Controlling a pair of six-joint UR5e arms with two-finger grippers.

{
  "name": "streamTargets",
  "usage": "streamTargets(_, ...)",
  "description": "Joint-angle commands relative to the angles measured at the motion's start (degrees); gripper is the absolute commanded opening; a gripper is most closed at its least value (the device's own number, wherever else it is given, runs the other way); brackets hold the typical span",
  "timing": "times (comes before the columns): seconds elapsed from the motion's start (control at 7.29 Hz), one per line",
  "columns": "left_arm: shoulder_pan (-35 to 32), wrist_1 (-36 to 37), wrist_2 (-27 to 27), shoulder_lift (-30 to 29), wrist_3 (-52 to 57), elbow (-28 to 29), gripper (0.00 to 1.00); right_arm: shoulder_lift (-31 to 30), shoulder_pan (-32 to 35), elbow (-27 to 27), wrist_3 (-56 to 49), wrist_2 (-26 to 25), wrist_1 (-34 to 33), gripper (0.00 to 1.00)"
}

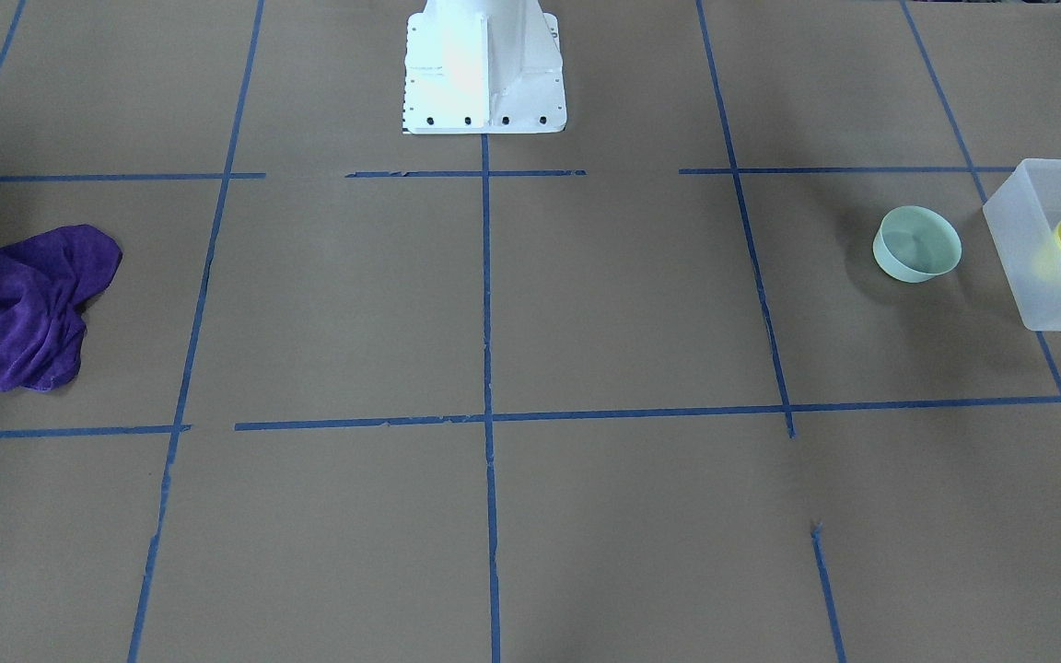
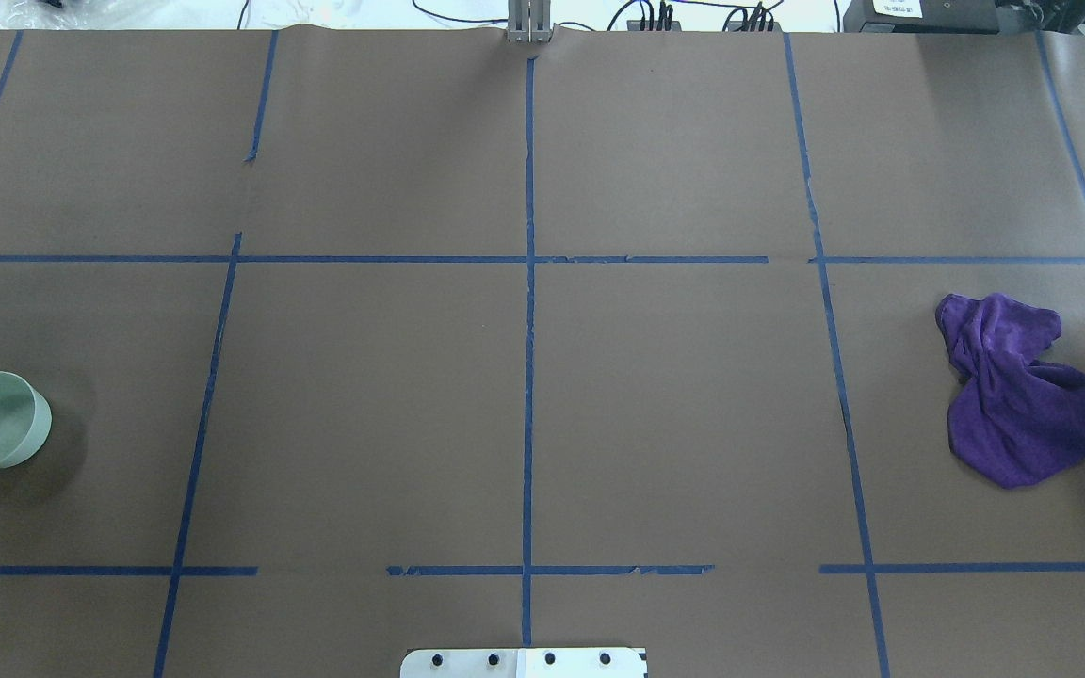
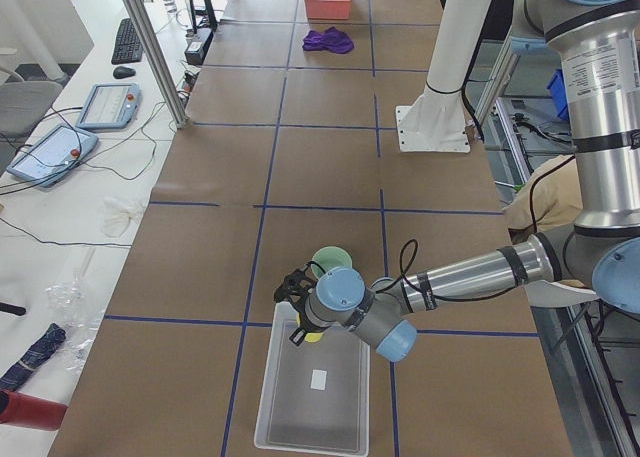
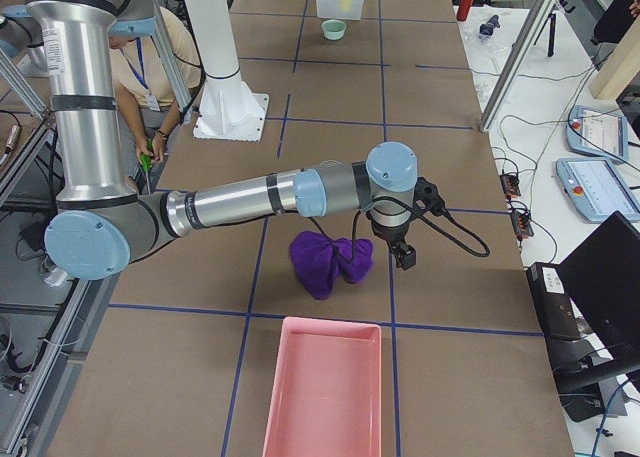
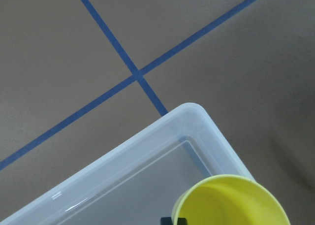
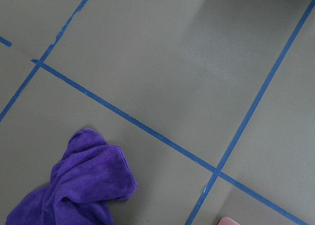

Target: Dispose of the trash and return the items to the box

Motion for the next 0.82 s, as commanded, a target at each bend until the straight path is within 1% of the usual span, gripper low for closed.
streamTargets(0.0,0.96,-1.08,0.16,-0.02,-0.05,0.24,0.36,0.05,-0.09,0.14,-0.59,-0.23,0.01,1.00)
streamTargets(0.14,1.05,-1.17,0.24,-0.11,-0.22,0.24,0.41,0.05,0.00,0.14,-0.16,-0.23,0.10,1.00)
streamTargets(0.41,1.05,-1.26,0.33,-0.37,-0.48,-0.02,0.45,-0.04,0.00,0.14,-0.07,-0.32,0.01,1.00)
streamTargets(0.55,0.96,-1.17,0.33,-0.55,-0.66,-0.46,0.56,0.05,0.00,0.23,0.10,-0.32,0.10,1.00)
streamTargets(0.69,0.96,-0.56,0.42,-1.07,-0.75,-2.38,0.63,0.48,-0.09,1.01,0.02,-0.58,0.01,1.00)
